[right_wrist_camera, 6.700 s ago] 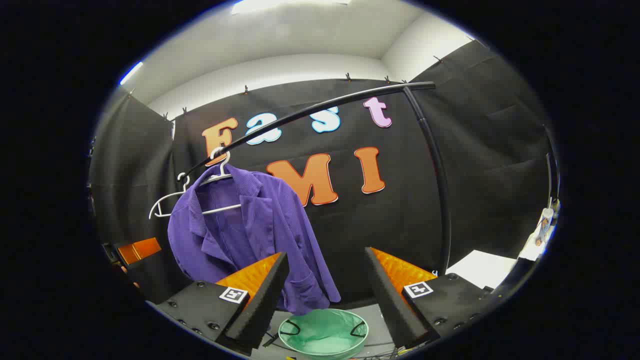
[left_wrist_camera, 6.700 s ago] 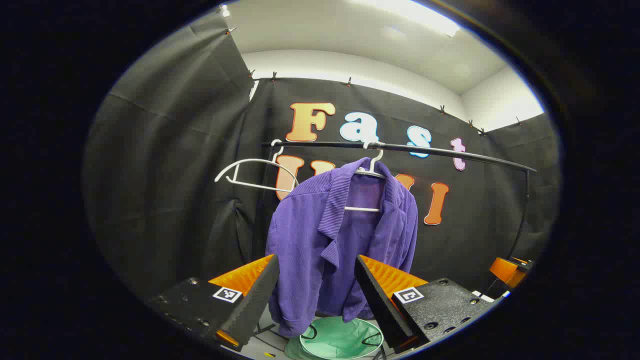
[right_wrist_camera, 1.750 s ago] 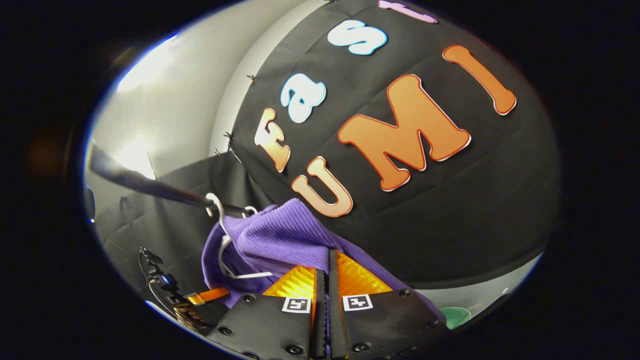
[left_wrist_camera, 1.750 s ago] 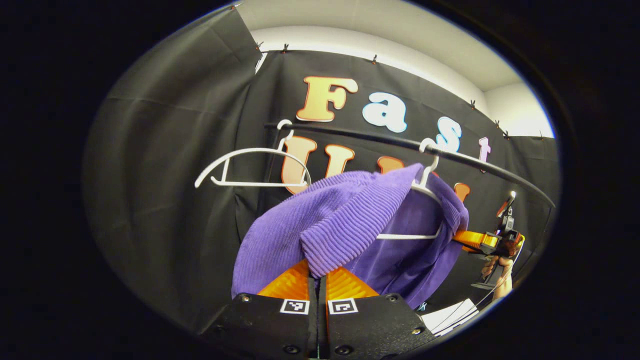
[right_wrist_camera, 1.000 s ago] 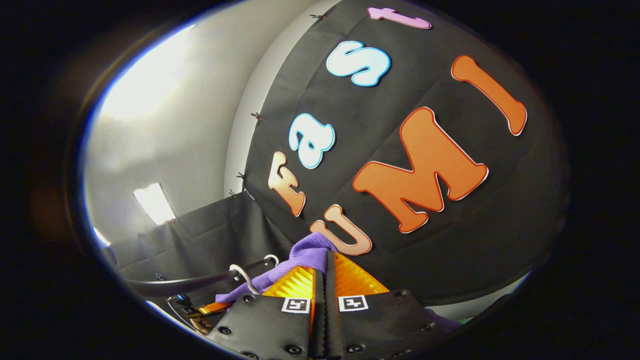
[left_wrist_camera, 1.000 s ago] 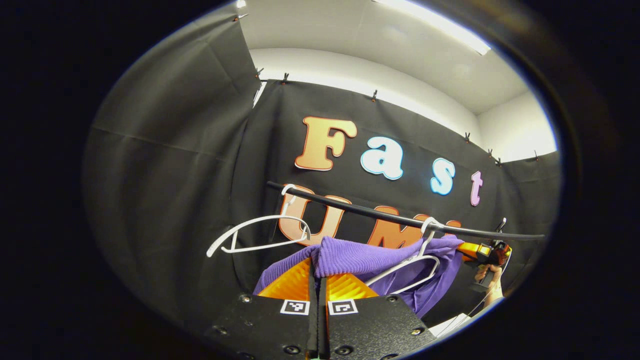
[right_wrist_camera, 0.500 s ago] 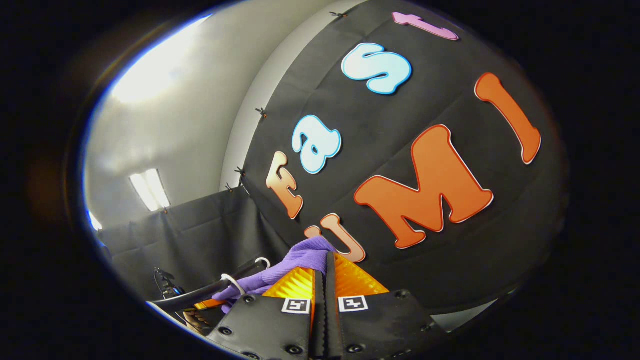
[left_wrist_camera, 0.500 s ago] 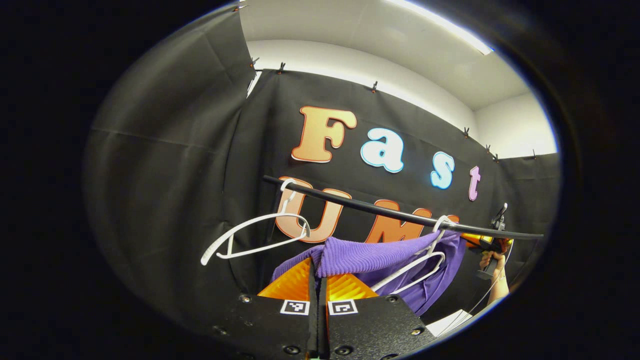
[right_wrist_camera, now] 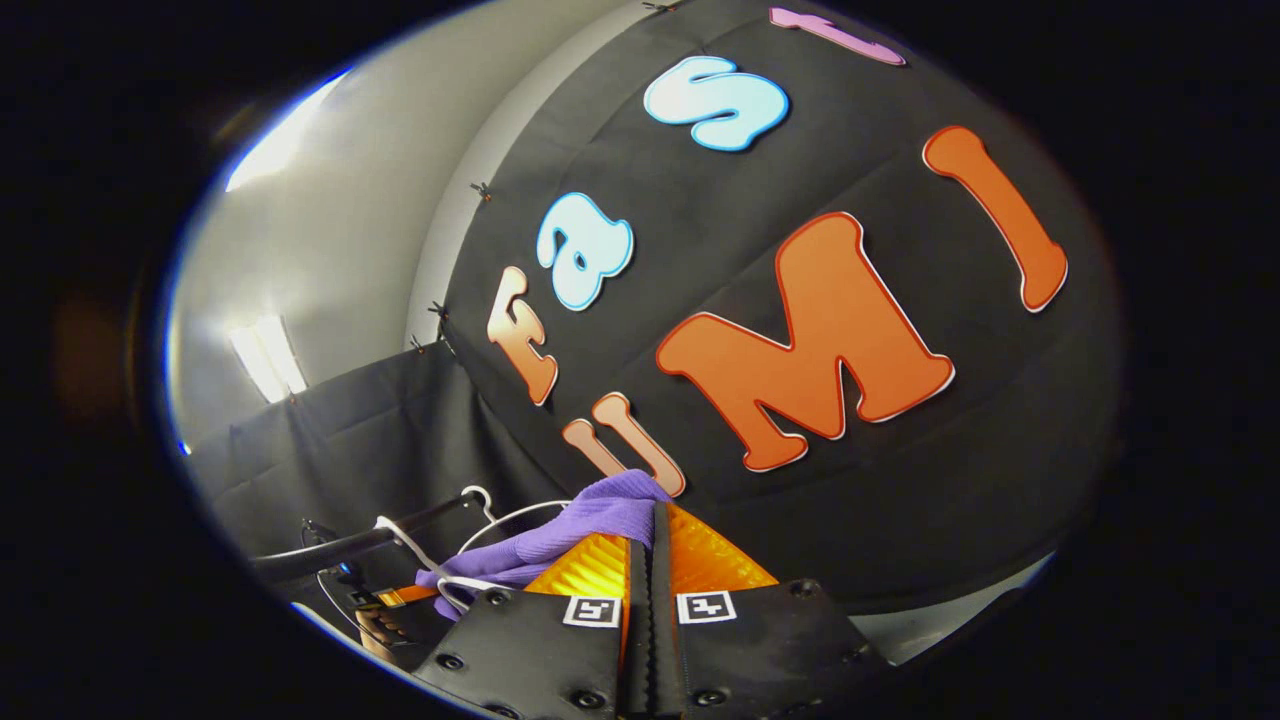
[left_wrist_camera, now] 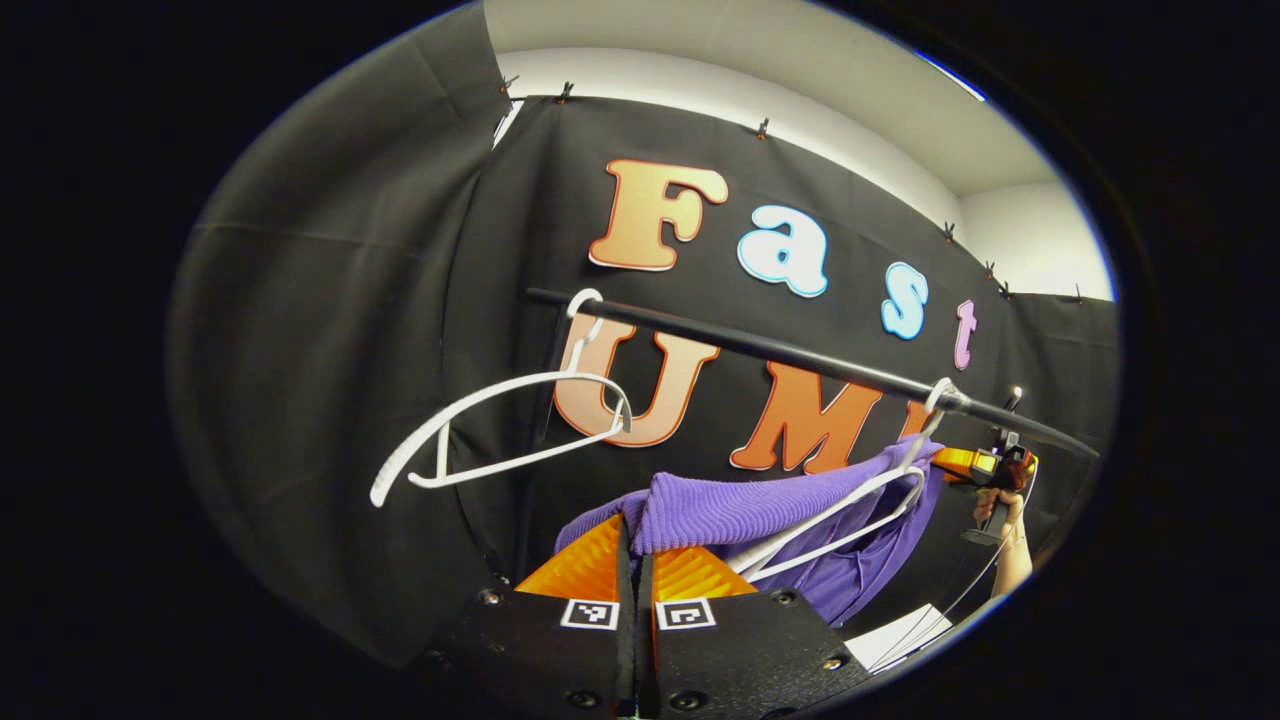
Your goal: Grasp the clothes on the hanger with both hands and then place them into the laundry hamper below.
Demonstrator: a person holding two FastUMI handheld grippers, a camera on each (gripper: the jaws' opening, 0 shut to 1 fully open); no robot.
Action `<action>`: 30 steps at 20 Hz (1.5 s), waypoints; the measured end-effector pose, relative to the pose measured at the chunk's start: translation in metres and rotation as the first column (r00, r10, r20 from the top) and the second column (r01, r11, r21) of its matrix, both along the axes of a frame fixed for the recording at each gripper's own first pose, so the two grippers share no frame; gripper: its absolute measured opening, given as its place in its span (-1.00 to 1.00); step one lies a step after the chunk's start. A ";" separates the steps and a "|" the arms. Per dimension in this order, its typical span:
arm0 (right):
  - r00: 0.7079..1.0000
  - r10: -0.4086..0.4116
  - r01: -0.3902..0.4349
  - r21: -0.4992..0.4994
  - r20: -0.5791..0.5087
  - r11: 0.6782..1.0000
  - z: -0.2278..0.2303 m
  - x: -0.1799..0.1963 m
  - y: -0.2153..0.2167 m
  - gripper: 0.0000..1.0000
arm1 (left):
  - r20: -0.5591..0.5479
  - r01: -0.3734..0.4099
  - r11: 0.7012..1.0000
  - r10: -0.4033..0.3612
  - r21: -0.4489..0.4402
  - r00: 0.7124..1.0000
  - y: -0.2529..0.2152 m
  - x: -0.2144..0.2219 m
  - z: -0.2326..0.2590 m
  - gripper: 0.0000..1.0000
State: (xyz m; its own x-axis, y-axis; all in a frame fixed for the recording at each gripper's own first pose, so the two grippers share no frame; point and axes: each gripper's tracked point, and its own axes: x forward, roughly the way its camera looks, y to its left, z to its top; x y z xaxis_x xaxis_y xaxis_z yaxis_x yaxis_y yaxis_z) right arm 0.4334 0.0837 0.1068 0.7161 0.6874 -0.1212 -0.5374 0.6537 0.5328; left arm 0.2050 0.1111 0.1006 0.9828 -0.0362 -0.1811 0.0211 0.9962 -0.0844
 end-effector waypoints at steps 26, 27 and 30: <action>0.934 -0.215 0.168 -0.181 -0.286 0.969 -0.199 -0.078 -0.057 -0.86 | -0.167 -0.023 0.992 0.044 0.124 0.985 0.026 -0.024 -0.139 -0.99; 0.927 -0.231 0.183 -0.180 -0.295 0.966 -0.205 -0.086 -0.060 -0.86 | -0.174 -0.011 0.991 0.034 0.131 0.984 0.023 -0.026 -0.144 -0.99; 0.912 -0.258 0.211 -0.176 -0.319 0.962 -0.221 -0.111 -0.064 -0.86 | -0.207 0.033 0.988 -0.001 0.151 0.978 0.010 -0.030 -0.164 -0.99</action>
